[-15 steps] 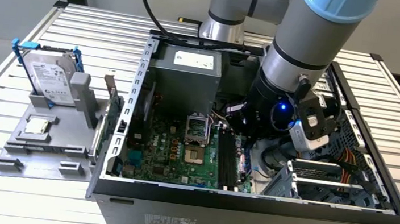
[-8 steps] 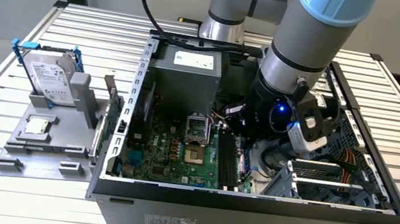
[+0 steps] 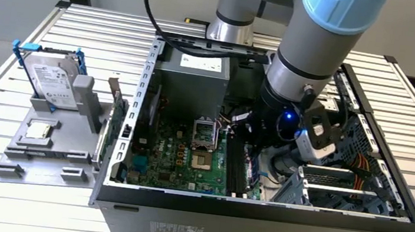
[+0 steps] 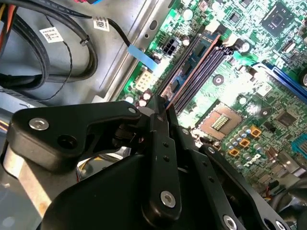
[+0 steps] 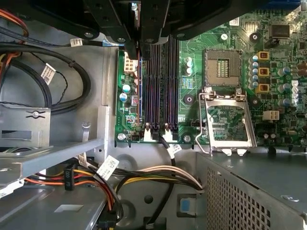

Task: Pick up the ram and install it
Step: 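Insert the ram into the slot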

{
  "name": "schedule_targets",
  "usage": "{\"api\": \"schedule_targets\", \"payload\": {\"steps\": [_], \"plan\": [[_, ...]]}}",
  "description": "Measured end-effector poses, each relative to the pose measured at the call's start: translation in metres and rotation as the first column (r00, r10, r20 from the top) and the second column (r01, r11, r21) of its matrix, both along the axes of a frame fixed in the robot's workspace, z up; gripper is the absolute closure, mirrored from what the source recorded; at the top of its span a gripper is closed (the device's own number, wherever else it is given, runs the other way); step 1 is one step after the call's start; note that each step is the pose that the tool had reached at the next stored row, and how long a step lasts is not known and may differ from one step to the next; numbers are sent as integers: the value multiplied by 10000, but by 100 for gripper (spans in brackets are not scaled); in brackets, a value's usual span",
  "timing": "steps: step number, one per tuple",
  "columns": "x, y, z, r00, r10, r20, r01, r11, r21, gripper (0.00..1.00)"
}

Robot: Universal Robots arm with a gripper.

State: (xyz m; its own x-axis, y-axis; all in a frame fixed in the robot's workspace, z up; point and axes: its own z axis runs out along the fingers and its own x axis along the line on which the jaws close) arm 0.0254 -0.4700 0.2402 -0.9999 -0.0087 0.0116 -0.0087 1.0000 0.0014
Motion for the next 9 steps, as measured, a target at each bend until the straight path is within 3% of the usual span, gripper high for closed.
{"api": "schedule_targets", "payload": {"steps": [9], "plan": [[-44,0,-46,9998,178,0,-178,9998,0,100]]}}
